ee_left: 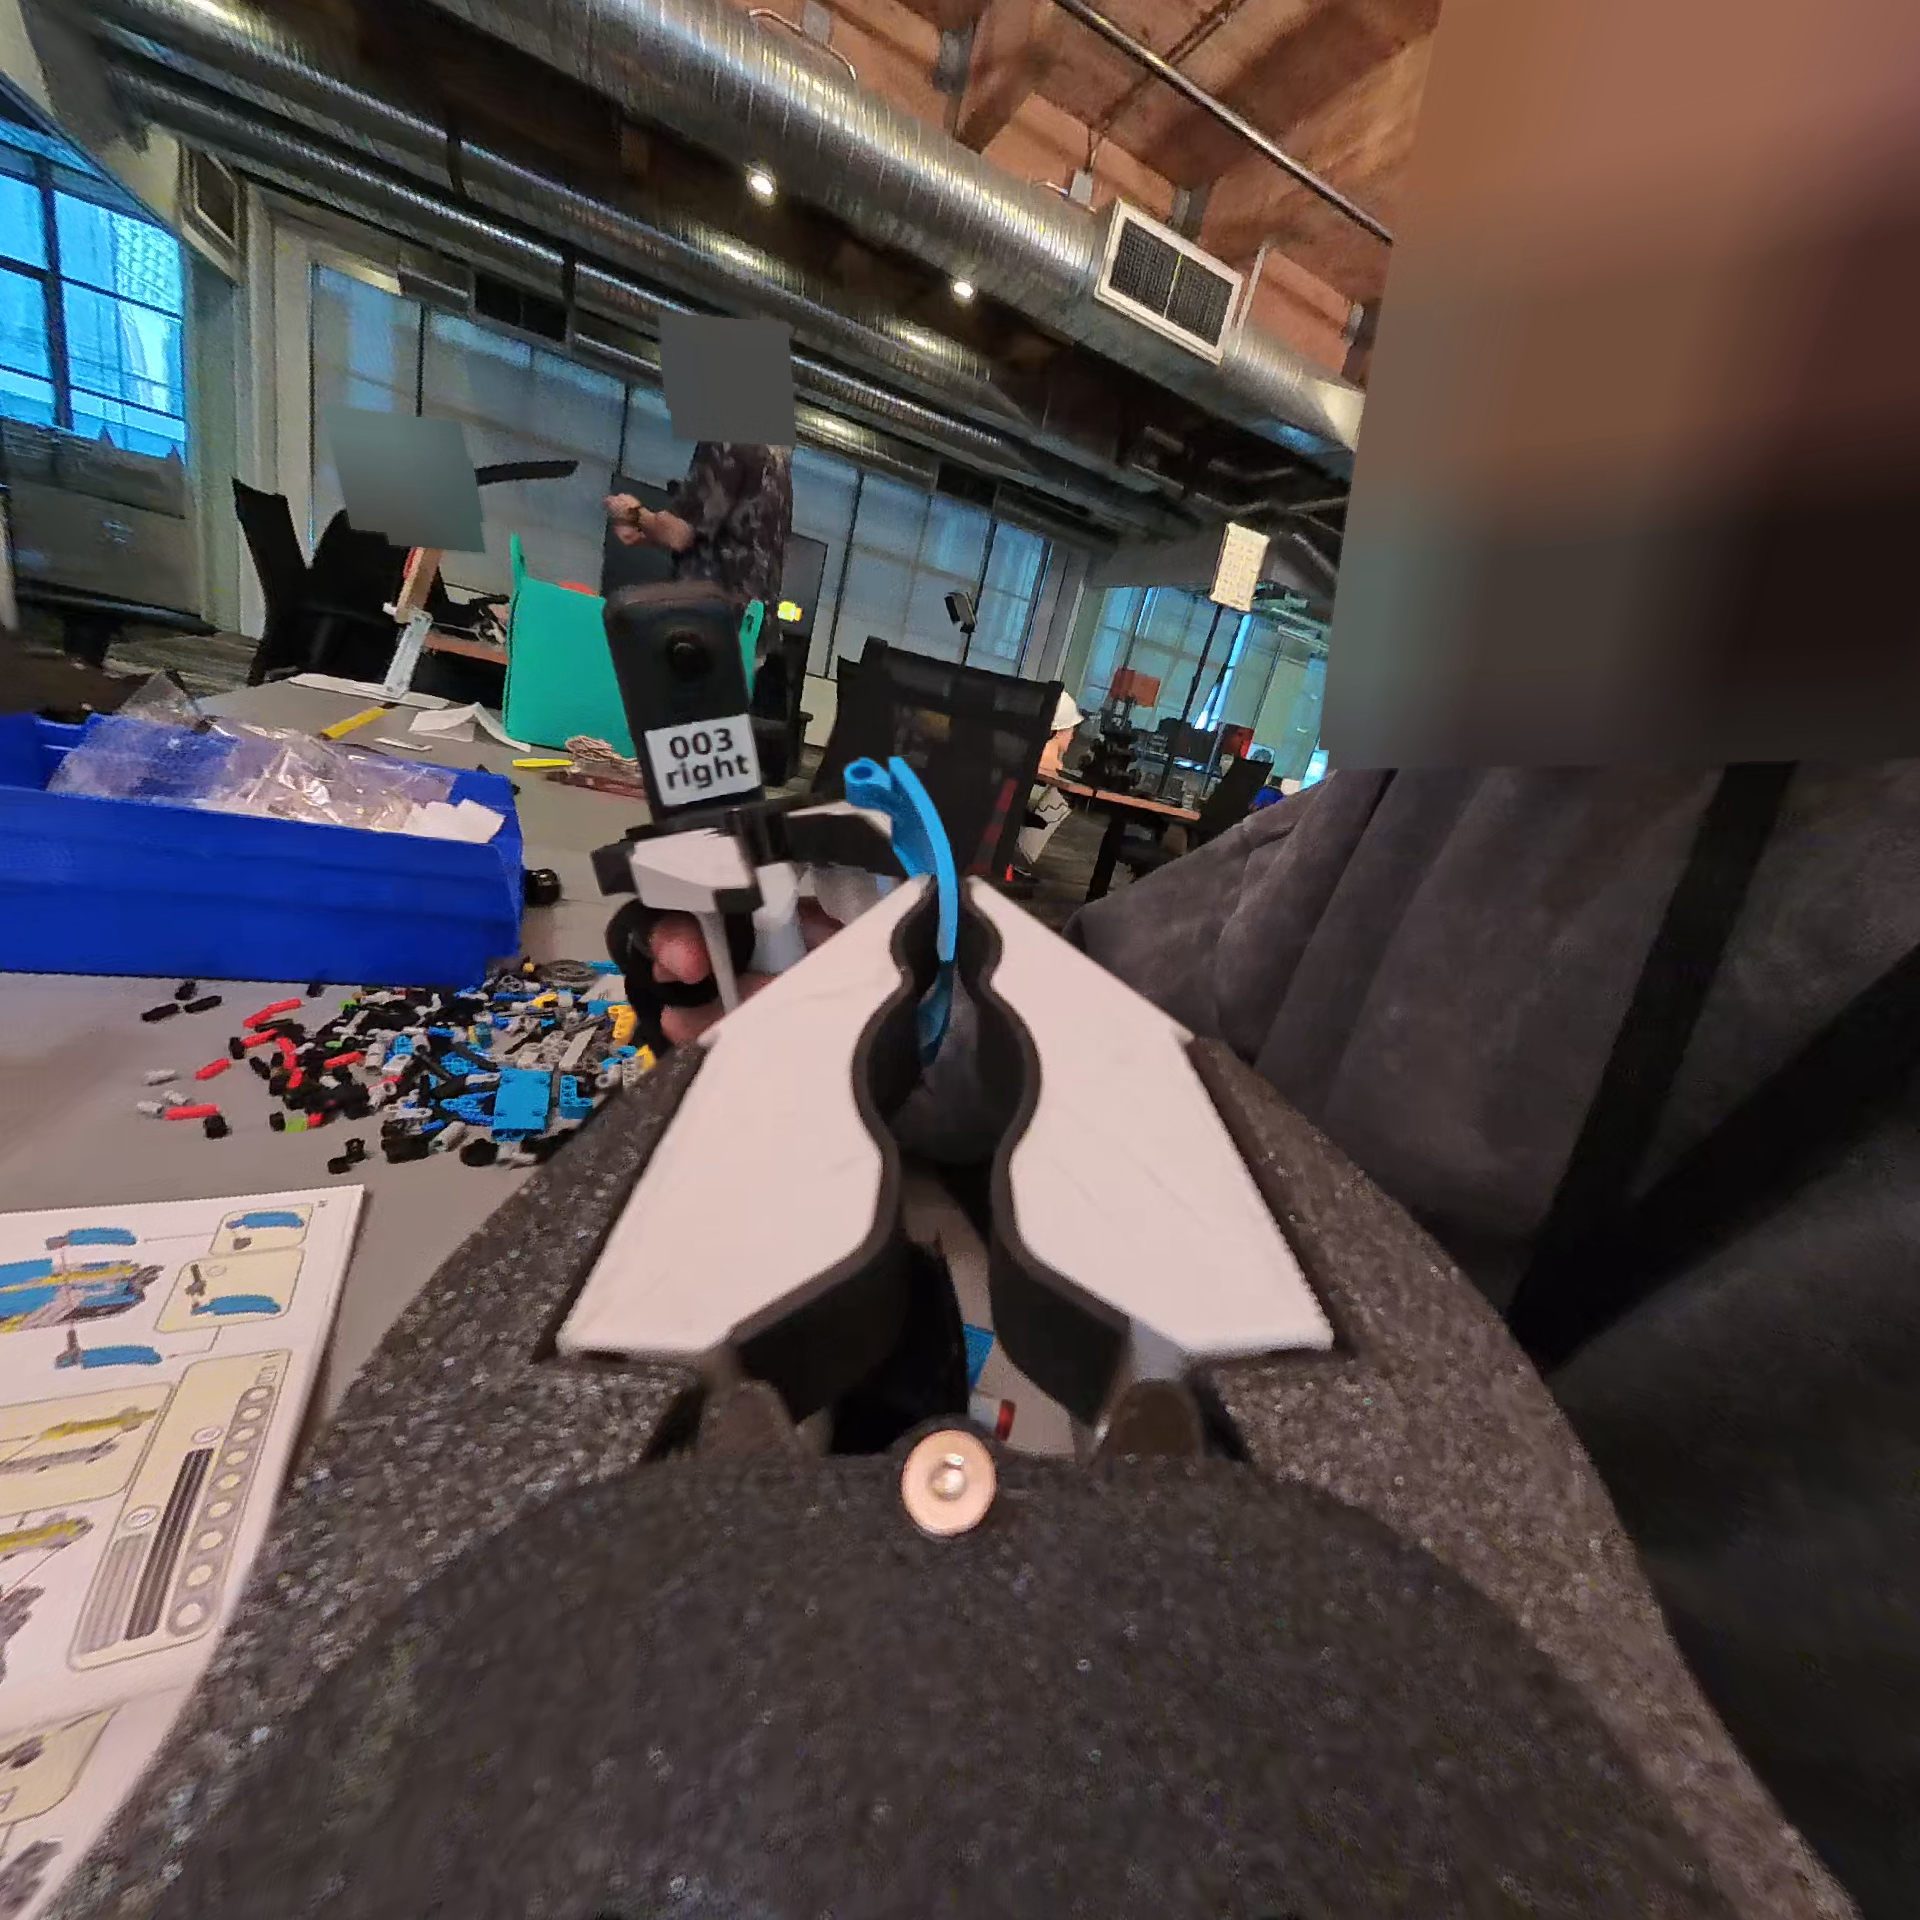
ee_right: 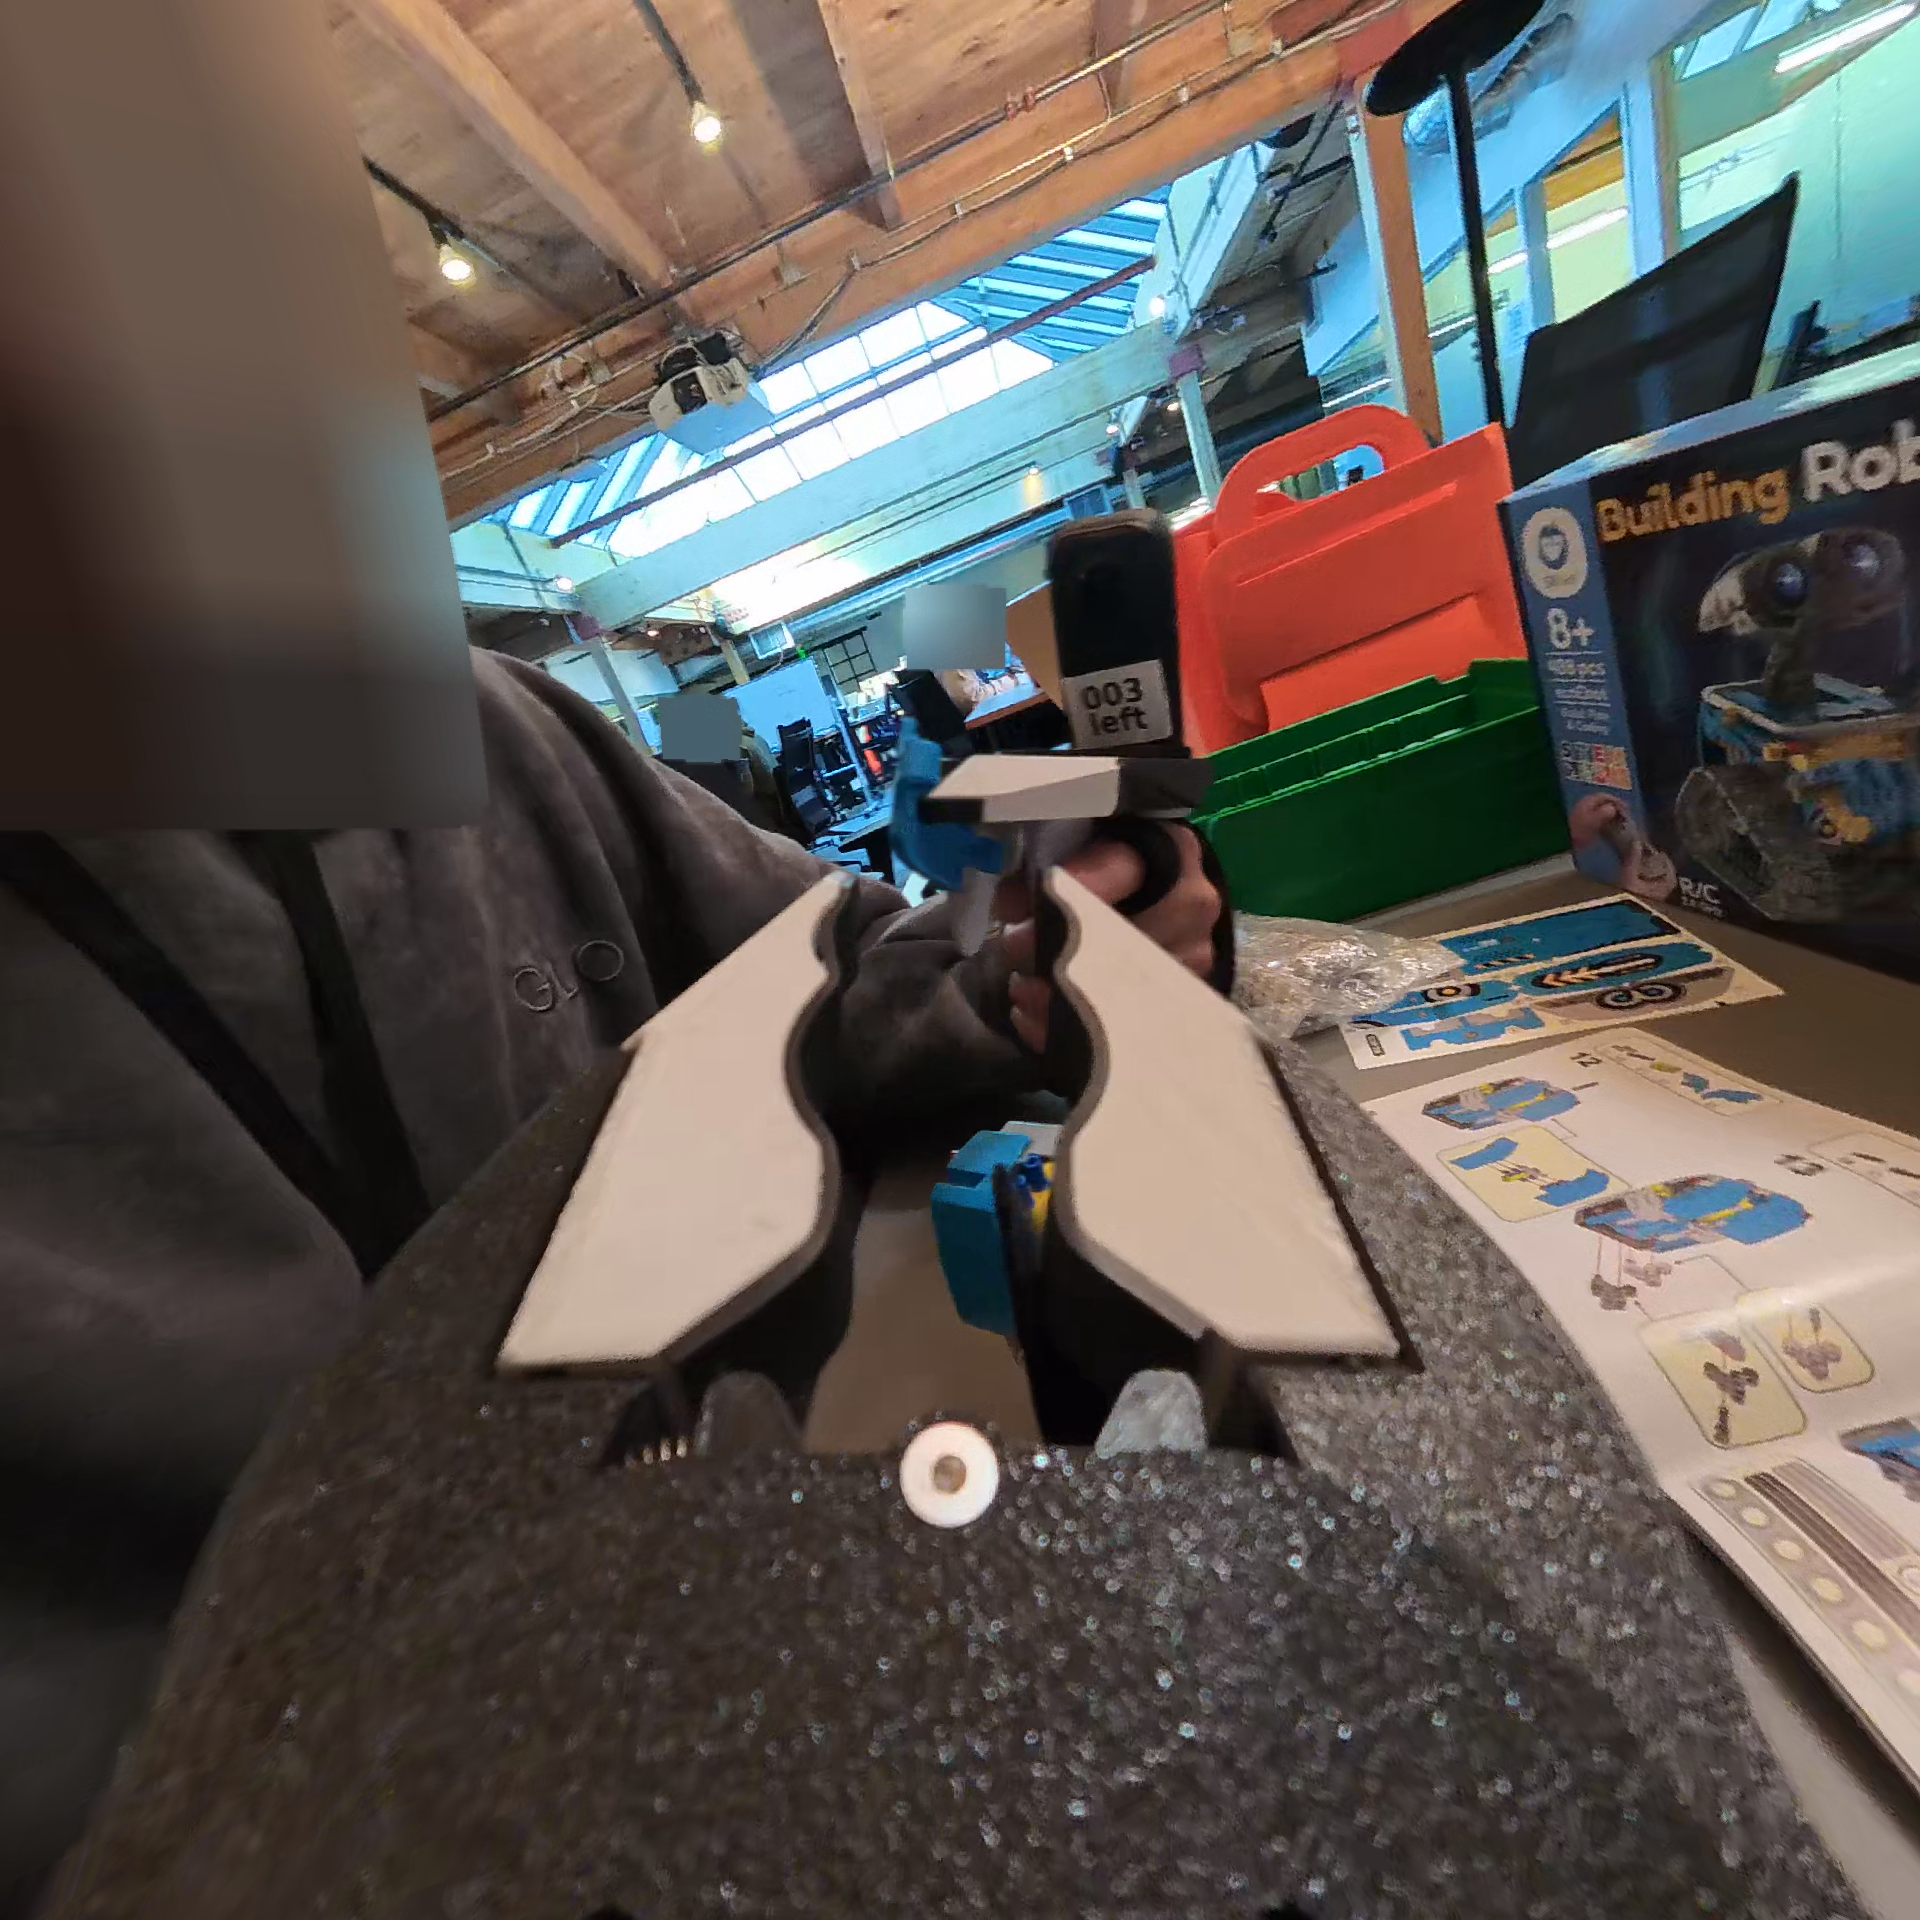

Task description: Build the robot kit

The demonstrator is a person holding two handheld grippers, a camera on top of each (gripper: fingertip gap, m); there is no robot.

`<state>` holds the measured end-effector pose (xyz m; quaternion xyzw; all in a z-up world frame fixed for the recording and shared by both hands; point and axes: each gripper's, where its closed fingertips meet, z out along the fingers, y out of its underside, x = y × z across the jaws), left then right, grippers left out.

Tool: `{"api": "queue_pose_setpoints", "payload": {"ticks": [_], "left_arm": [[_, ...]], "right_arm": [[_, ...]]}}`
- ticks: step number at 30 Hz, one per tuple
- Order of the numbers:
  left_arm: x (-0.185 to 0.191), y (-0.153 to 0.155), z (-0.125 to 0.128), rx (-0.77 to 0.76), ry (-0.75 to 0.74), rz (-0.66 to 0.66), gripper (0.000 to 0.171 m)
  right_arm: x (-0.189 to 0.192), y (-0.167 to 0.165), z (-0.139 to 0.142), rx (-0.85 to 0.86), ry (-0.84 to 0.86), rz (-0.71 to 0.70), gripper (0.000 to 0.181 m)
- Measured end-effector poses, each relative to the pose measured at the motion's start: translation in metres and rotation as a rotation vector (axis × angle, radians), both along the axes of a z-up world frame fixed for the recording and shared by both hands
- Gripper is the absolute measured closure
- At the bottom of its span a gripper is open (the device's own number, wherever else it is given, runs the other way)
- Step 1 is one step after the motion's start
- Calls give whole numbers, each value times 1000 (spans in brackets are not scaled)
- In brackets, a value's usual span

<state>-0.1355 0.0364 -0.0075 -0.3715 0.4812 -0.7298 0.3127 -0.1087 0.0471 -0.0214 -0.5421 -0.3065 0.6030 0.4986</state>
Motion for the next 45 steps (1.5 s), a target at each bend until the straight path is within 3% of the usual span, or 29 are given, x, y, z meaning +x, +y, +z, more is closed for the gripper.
{"api": "queue_pose_setpoints", "payload": {"ticks": [3,5,6,10,15,18,21,23,26,29,33,39,45], "left_arm": [[4,-2,0,72,14,67,170],[8,-7,-1,133,21,115,170],[11,-10,0,159,14,140,170],[22,-22,0,253,-20,233,170],[38,-49,-9,175,88,321,170],[49,-67,-50,168,282,443,170],[50,-97,-106,315,532,432,170],[46,-103,-133,316,630,434,170],[43,-105,-163,247,740,408,170],[39,-100,-176,303,798,409,170],[32,-97,-199,412,909,406,170],[26,-100,-212,414,969,365,169],[20,-95,-214,412,985,386,144]], "right_arm": [[25,13,-3,-1,-70,-116,149],[54,25,-6,-10,-131,-277,147],[62,20,-4,-1,-126,-302,145],[53,-27,16,3,82,-190,147],[65,-44,-4,-38,-26,-334,147],[58,-74,-30,-174,-180,-274,137],[84,-84,-91,-217,-577,-462,138],[102,-87,-129,-249,-782,-510,143],[101,-78,-173,-334,-939,-443,146],[90,-57,-194,-252,-1069,-378,153],[78,-42,-200,-152,-1156,-290,165],[75,-36,-208,-133,-1183,-256,168],[73,-33,-203,-103,-1106,-266,177]]}}
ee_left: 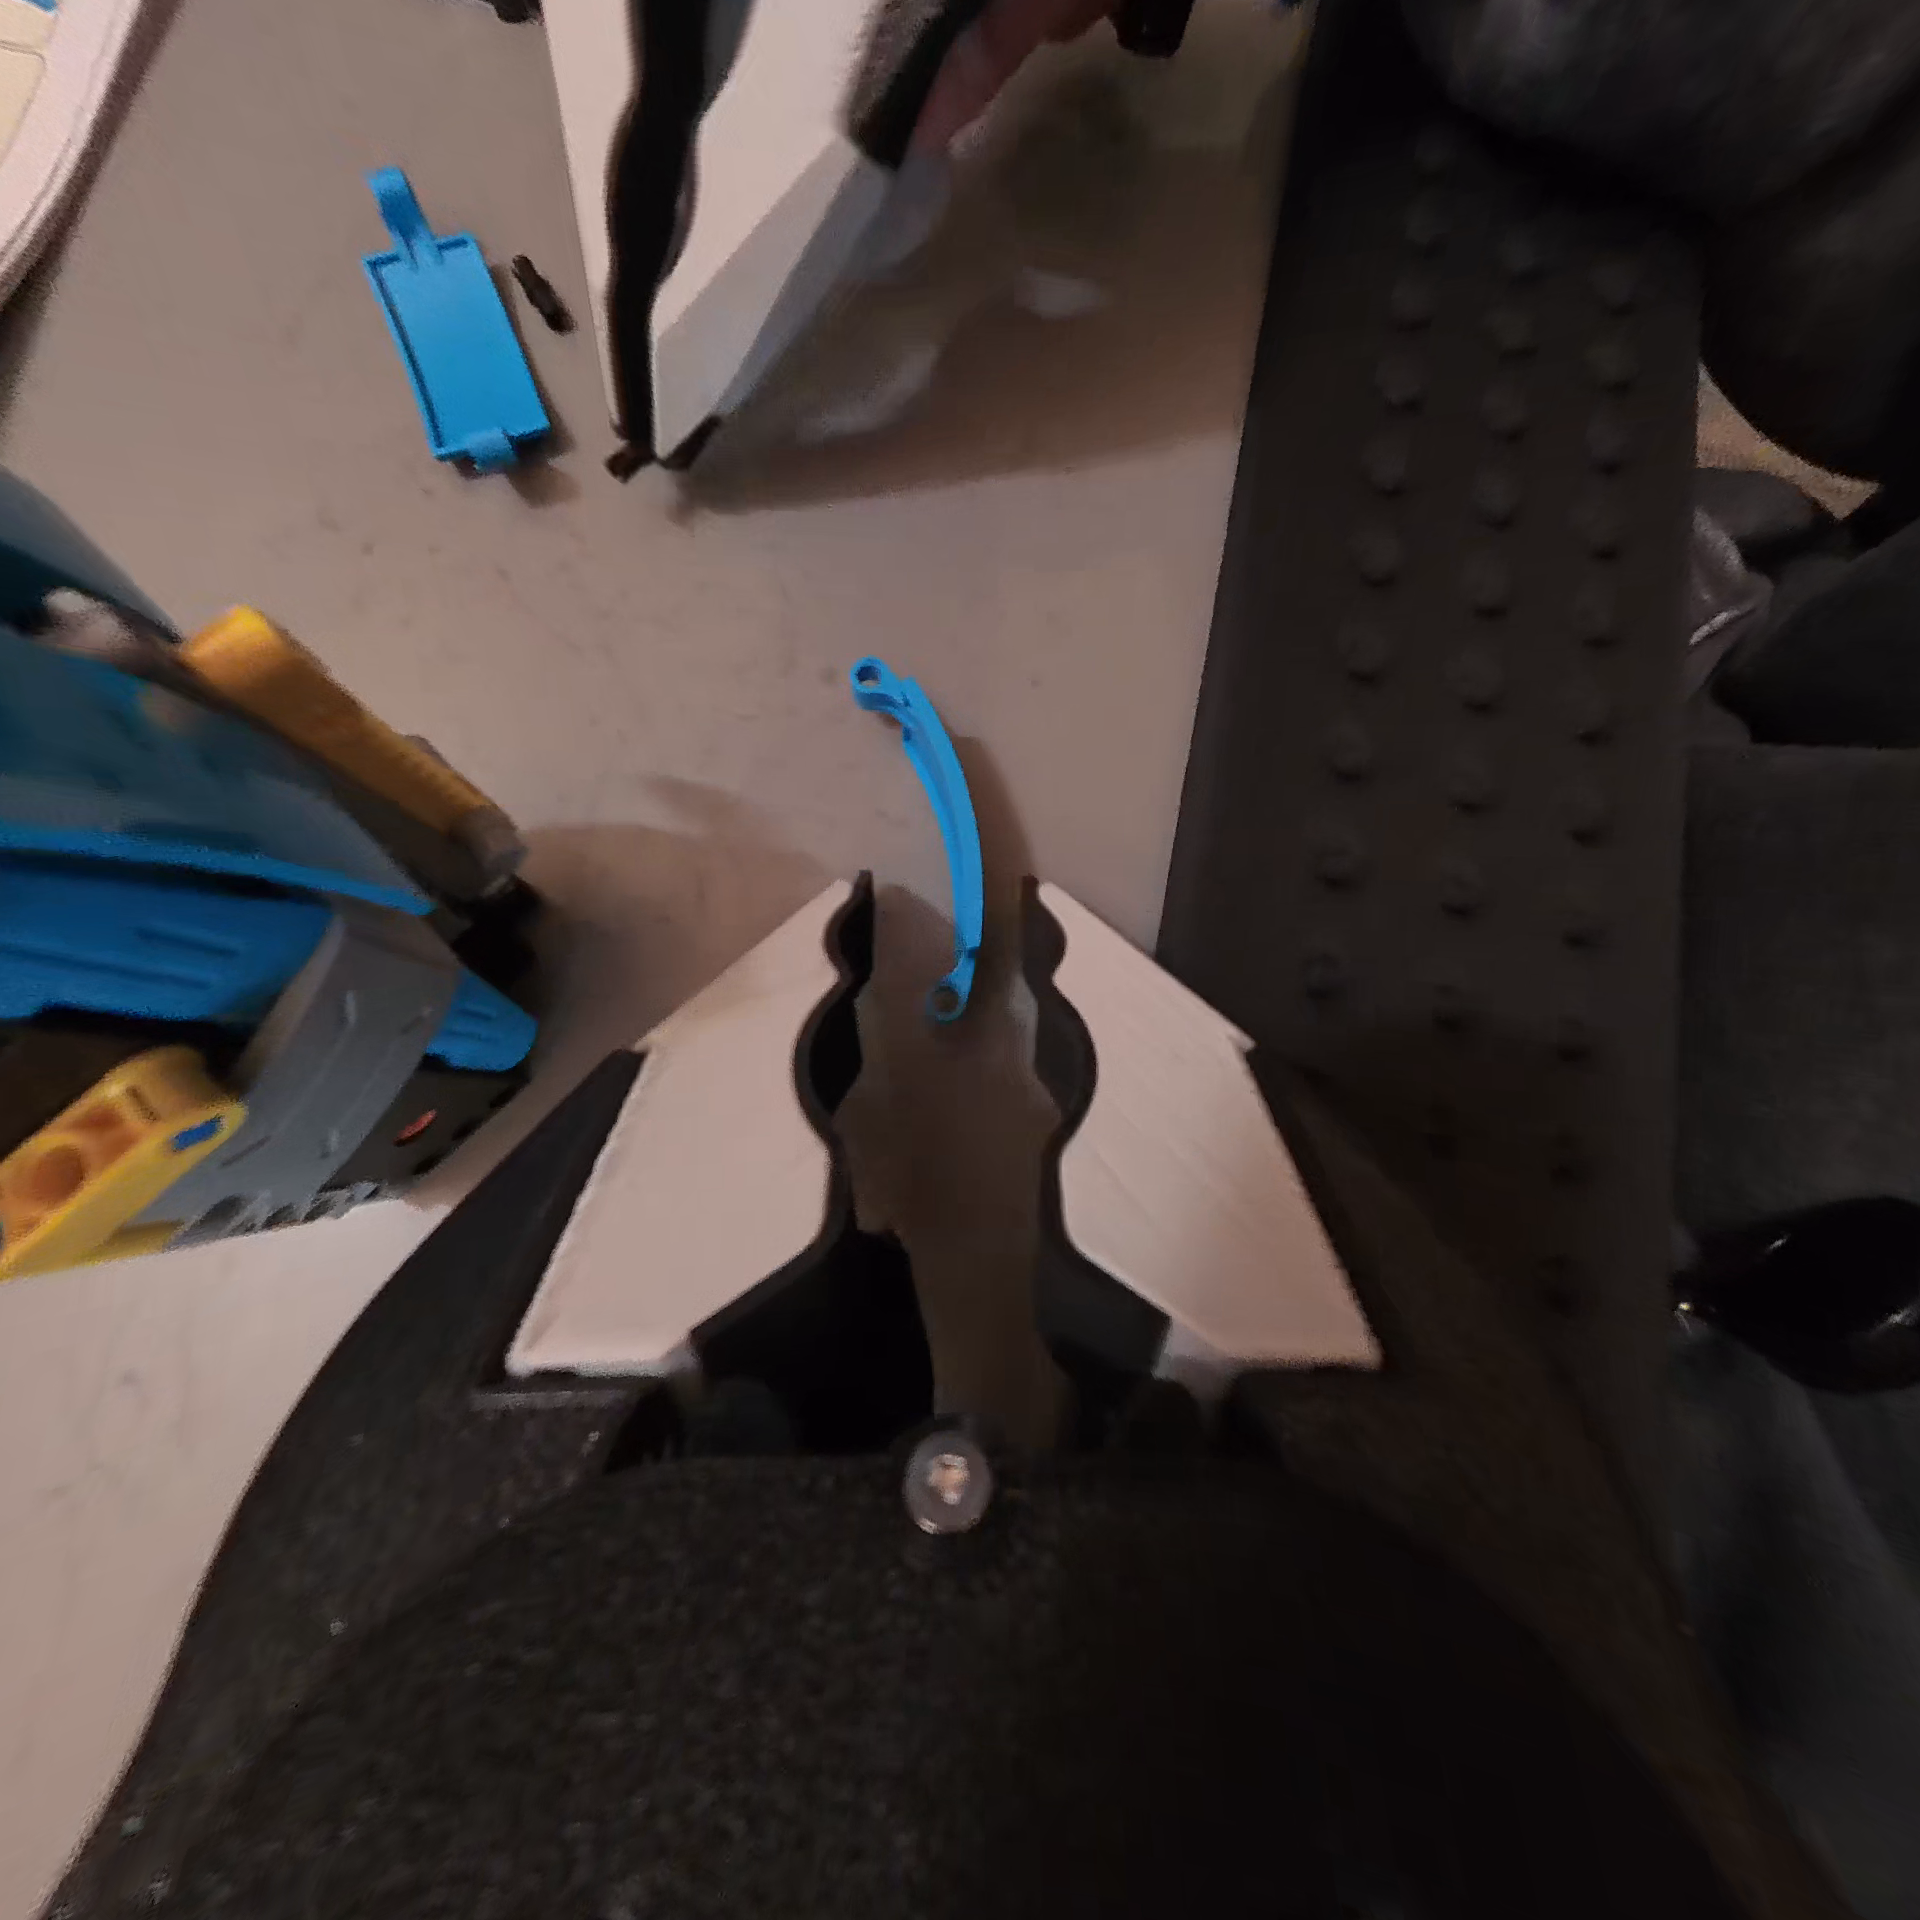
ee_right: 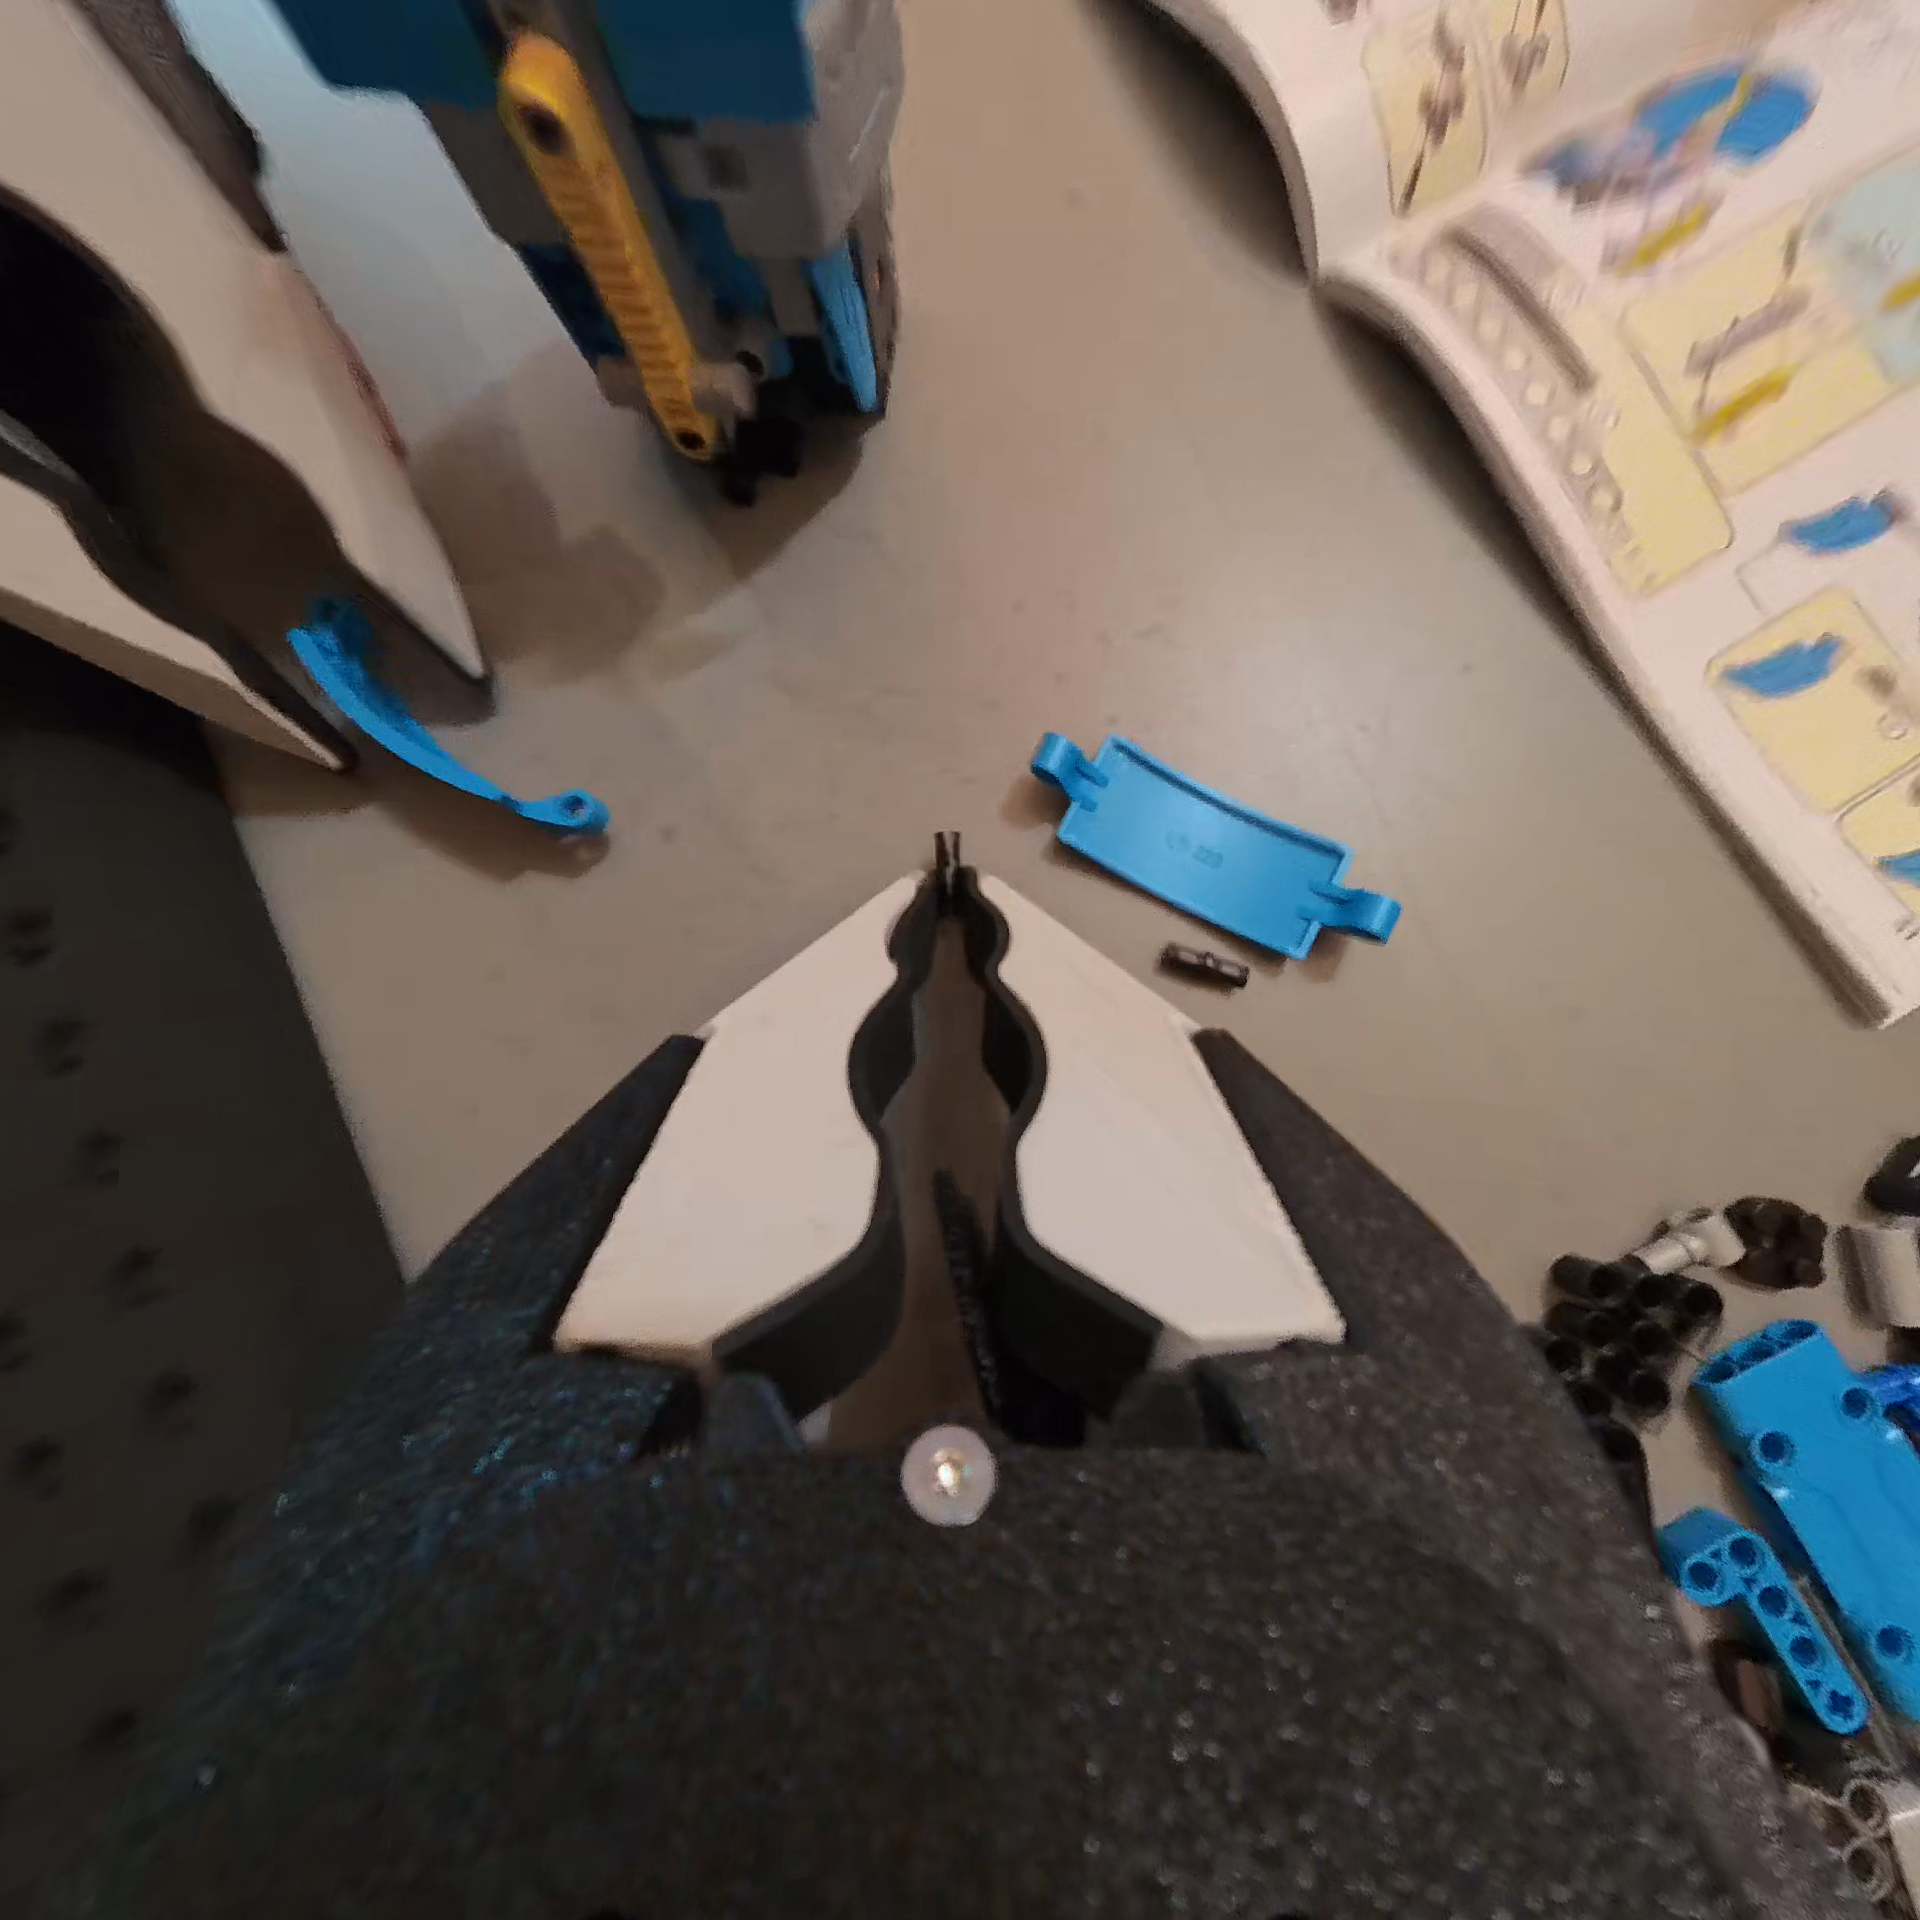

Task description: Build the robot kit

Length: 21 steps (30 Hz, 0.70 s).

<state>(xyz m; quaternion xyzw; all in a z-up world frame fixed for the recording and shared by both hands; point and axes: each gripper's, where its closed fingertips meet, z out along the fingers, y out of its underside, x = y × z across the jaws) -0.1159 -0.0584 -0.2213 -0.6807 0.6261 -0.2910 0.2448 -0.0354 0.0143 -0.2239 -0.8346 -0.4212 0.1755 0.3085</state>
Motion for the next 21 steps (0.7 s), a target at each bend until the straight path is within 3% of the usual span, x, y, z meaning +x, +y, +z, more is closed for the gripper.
{"api": "queue_pose_setpoints", "payload": {"ticks": [2,5,9,16,21], "left_arm": [[-2,2,13,-19,-36,32,142],[1,6,60,-156,-225,128,143],[-1,5,109,-425,-448,196,144],[-5,-1,120,-617,-546,175,160],[-7,-7,127,-670,-592,133,166]], "right_arm": [[-17,-6,27,122,75,72,177],[-49,-27,77,352,148,198,177],[-76,-49,105,521,122,292,177],[-95,-66,120,628,140,350,178],[-98,-71,126,639,184,362,178]]}}
